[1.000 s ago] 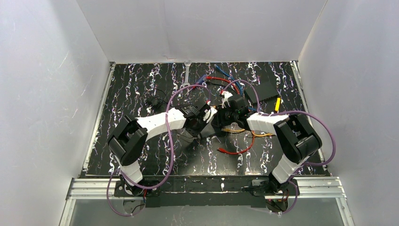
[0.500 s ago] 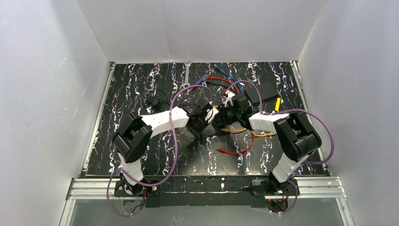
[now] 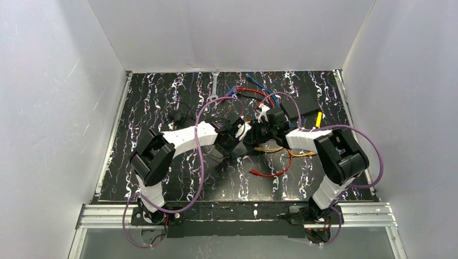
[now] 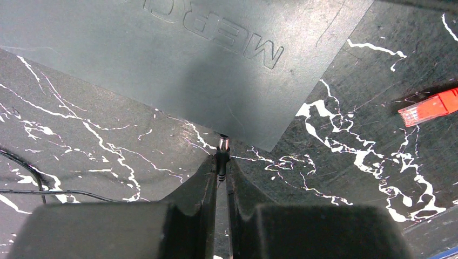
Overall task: Insert the plug into the switch port
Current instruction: Insert the power into the switch port.
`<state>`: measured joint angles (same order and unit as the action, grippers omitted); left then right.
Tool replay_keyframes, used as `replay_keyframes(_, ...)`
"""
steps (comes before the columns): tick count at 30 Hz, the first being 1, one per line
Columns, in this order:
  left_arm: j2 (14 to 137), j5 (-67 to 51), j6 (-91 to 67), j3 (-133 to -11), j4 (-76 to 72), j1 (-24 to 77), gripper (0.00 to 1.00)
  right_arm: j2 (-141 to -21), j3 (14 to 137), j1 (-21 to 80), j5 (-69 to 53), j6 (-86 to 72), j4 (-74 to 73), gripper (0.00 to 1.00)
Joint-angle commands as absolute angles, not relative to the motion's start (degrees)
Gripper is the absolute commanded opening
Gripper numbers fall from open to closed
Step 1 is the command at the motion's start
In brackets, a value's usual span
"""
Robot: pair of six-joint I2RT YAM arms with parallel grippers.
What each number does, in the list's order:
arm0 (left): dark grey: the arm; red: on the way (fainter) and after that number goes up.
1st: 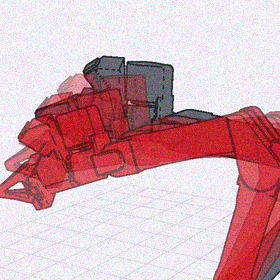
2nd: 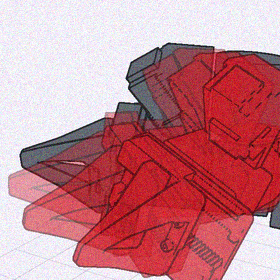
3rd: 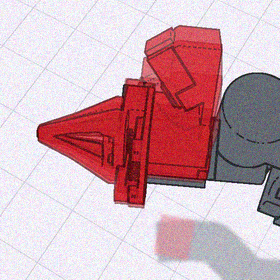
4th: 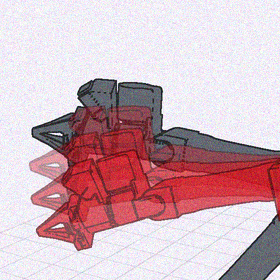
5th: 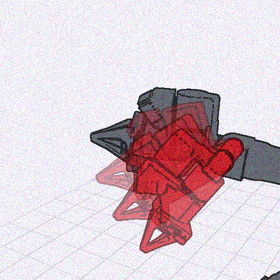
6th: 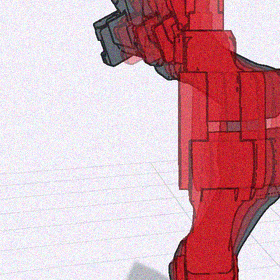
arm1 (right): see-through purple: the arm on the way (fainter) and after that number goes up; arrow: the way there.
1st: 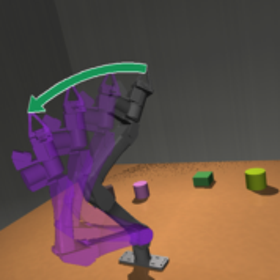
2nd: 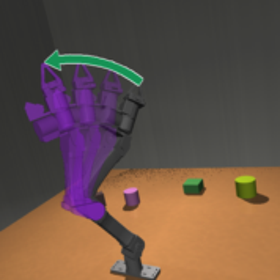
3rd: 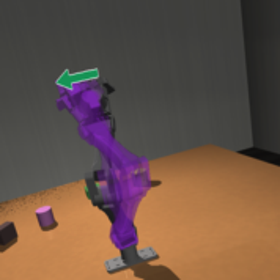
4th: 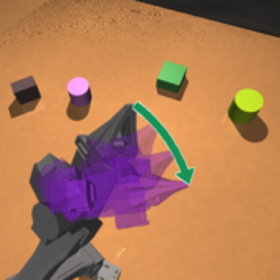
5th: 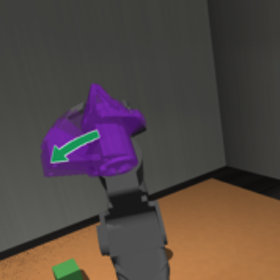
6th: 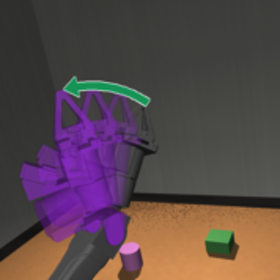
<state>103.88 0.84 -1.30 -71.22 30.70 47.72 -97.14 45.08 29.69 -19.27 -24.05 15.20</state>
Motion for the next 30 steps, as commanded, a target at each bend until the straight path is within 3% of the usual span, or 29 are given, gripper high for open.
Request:
replay_keyframes(1, 105.2, 0.0, -1.3, -73.5, 33.5, 47.5, 0.0, -98.2, 43.7, 29.7, -20.4, -24.4, 14.1, 0.45)
replay_keyframes(30, 103.8, -0.8, -1.5, -73.9, 30.3, 47.5, 0.0, -98.7, 43.6, 29.7, -21.3, -24.8, 14.9, 0.45)
